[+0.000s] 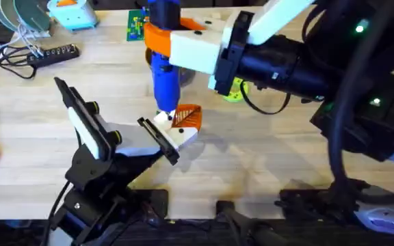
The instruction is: Pick up the gripper from the table and insert it into the empty holder that is missing its gripper. Then pick up a screw, insert it into the mounting hole, and use the screwdriver to tighten it. Finally, clean up the table by picking up the vegetable and placing it into the bucket.
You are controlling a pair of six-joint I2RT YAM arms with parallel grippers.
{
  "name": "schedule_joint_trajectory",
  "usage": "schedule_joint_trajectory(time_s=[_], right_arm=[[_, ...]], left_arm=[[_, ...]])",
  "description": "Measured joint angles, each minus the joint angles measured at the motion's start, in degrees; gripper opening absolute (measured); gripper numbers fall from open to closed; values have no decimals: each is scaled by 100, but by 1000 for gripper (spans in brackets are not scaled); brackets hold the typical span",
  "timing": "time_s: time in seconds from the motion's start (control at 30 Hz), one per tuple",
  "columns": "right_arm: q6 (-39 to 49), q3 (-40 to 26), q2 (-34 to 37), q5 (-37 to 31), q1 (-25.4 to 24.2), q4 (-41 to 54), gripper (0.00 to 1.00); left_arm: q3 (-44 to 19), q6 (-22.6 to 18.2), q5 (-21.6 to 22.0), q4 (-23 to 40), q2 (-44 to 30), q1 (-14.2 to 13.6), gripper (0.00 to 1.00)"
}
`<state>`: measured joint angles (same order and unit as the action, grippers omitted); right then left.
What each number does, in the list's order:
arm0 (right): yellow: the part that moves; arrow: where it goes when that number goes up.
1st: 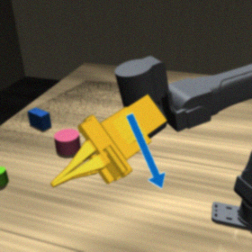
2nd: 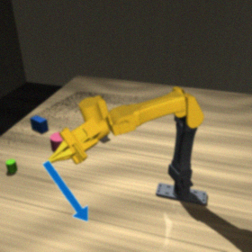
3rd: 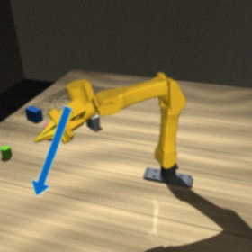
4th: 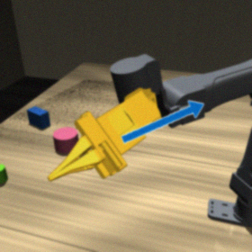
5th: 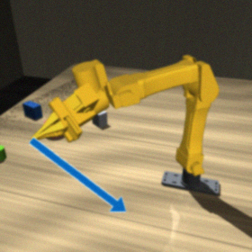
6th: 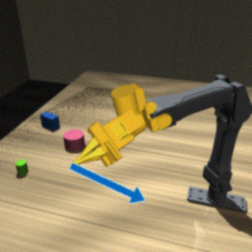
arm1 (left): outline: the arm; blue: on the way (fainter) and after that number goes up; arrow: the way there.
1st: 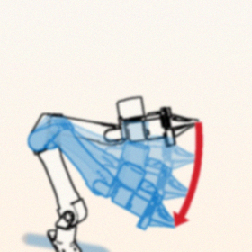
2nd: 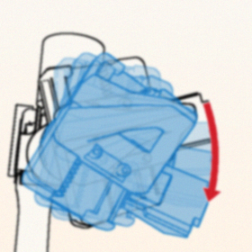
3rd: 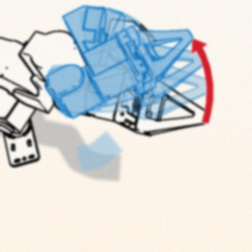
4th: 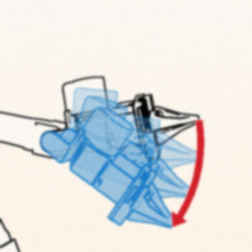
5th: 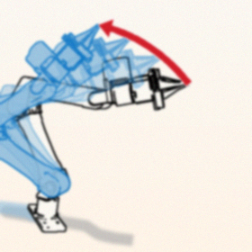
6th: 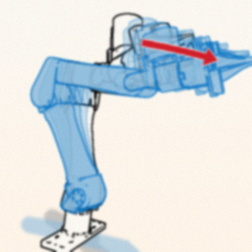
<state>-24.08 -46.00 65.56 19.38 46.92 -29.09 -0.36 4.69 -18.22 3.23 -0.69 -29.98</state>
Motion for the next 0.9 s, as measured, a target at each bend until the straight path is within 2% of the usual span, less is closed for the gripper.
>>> schedule_joint_trajectory(time_s=[0.9], right_arm=[[9,0,0,-2,-22,215,86]], left_arm=[[0,0,0,4,0,0,10]])
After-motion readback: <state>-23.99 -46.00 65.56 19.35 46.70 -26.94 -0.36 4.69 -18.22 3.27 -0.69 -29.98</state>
